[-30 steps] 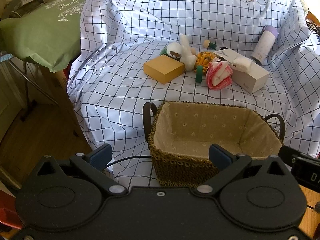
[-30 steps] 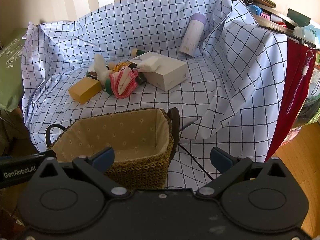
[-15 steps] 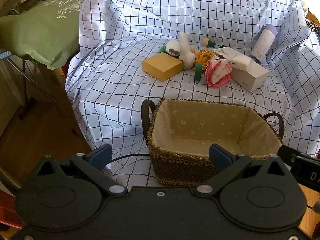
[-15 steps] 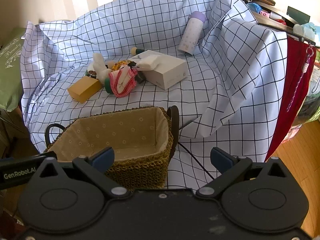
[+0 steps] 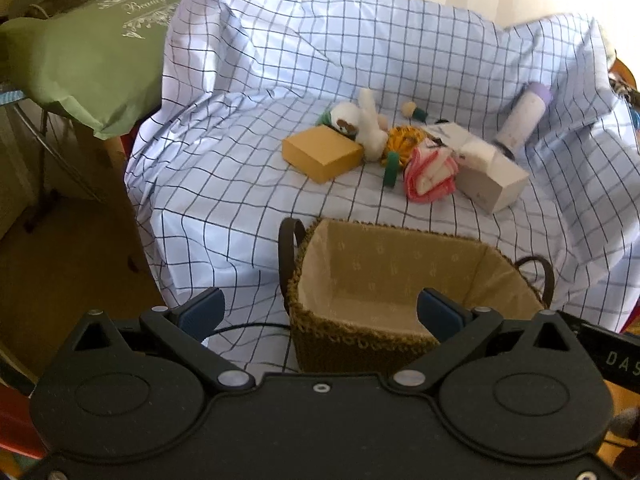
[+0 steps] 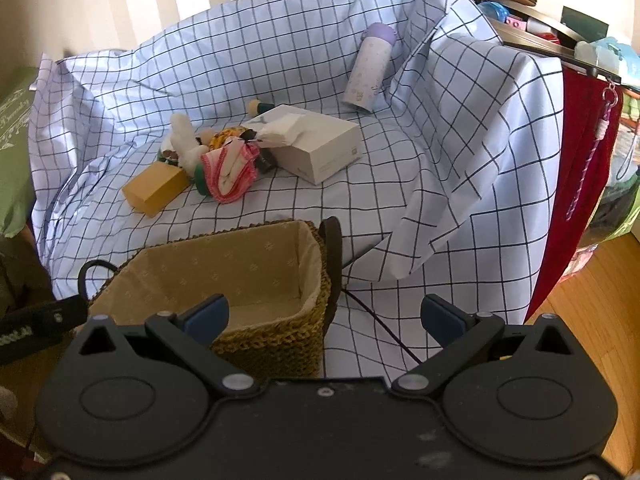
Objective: Organize soft objects
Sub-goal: 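Reach the right gripper to the white square pad while the left gripper approaches the white bunny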
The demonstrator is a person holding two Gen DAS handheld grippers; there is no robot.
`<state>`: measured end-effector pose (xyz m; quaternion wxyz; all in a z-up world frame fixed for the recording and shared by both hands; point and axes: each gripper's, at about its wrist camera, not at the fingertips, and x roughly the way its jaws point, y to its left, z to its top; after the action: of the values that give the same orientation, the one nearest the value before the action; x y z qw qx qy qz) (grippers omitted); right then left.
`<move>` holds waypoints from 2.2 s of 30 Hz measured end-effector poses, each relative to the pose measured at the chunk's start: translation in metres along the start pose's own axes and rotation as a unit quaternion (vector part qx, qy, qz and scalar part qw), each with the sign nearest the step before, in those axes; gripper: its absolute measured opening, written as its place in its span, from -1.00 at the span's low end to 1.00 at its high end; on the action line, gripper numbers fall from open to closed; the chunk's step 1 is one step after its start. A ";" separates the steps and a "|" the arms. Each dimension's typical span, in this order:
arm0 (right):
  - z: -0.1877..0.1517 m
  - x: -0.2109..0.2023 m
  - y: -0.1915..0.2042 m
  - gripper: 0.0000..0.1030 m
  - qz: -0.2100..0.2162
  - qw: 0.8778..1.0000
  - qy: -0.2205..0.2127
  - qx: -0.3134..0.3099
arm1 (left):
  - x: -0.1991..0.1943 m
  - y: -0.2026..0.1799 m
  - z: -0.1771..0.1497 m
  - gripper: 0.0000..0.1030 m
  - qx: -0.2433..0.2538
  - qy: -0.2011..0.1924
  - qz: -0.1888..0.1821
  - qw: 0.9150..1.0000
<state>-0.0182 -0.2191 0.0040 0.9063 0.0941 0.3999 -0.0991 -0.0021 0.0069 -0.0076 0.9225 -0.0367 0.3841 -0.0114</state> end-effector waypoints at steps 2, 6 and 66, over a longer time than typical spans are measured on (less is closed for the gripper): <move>0.003 0.005 -0.001 0.99 -0.007 1.000 -0.002 0.003 | 0.004 0.001 0.003 0.93 -0.004 0.003 -0.001 1.000; 0.009 0.009 0.001 0.99 -0.008 1.000 -0.010 0.003 | 0.012 0.003 0.007 0.84 -0.002 0.013 -0.022 1.000; 0.159 0.236 0.091 0.27 -0.054 0.995 -0.046 -0.073 | 0.157 -0.017 0.113 0.84 0.085 0.015 -0.056 0.995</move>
<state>0.2729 -0.1954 -0.0579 0.9215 0.0009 0.3686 -0.1223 0.1893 -0.0107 -0.0381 0.9143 0.0203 0.3931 -0.0958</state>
